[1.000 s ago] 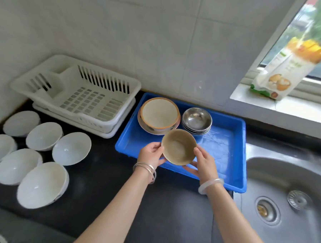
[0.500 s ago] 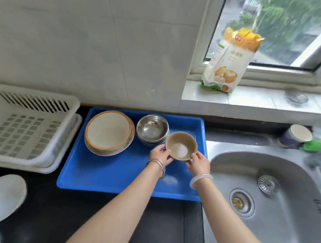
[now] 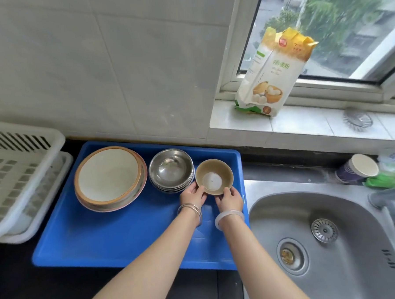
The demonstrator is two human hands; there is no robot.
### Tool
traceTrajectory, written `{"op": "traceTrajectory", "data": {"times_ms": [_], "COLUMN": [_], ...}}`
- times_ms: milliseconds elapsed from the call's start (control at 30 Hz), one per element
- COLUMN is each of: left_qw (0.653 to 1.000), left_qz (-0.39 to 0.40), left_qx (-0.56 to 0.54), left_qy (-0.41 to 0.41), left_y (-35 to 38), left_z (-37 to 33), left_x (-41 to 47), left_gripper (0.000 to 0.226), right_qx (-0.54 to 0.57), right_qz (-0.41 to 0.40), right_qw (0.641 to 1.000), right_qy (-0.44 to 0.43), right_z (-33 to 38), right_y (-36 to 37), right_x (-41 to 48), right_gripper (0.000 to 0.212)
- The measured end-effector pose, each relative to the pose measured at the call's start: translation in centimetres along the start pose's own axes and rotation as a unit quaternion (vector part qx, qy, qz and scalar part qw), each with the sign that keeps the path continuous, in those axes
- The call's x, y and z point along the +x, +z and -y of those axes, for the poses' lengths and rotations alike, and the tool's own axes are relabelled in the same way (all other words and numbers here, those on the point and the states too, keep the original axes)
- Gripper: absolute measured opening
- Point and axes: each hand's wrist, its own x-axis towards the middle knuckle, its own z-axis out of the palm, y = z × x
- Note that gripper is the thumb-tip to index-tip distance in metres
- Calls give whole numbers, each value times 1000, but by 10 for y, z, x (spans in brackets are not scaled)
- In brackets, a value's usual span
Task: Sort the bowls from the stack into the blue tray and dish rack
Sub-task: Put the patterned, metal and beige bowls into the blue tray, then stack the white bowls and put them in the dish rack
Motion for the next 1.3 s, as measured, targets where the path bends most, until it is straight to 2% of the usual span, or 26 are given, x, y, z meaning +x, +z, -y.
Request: {"op": "traceTrajectory", "data": {"times_ms": [233,400,500,667,767,833,933,1100,1300], "left_qw": [1000,1000,1000,991,963,938,903,884,843], "left_qz": [10,13,19,15,-3,-11,-29,-103,-282], "left_qx": [-21,-11,16,134,261,335,412,427,404], "left_qy": [-18,-26,-18,10,59,87,120,161,215], "left_y": [3,2,-2,-18,-37,-56,-92,-174,-285], "left_z": [3,4,5,3,-1,-5,-14,-29,-34], "left_x": [13,16,16,7,-8,-21,-47,-108,-178], "left_gripper": [35,33,34,43,40,37,33,31,35], "right_qx": [-7,49,35,-63,-126,-169,-232,-335,-450], "right_qz": [7,29,44,59,59,76,134,231,351], "right_qw": [1000,997,996,995,990,983,962,904,794], "right_qy": [13,56,66,49,21,-5,-45,-134,-211], "right_z": [8,11,12,16,14,9,-3,-35,-96], "right_y": [7,5,1,-11,-20,-26,-29,-6,58], "right_x": [13,9,6,-9,-23,-38,-66,-125,-204], "right_gripper": [22,33,33,15,21,18,18,21,20]}}
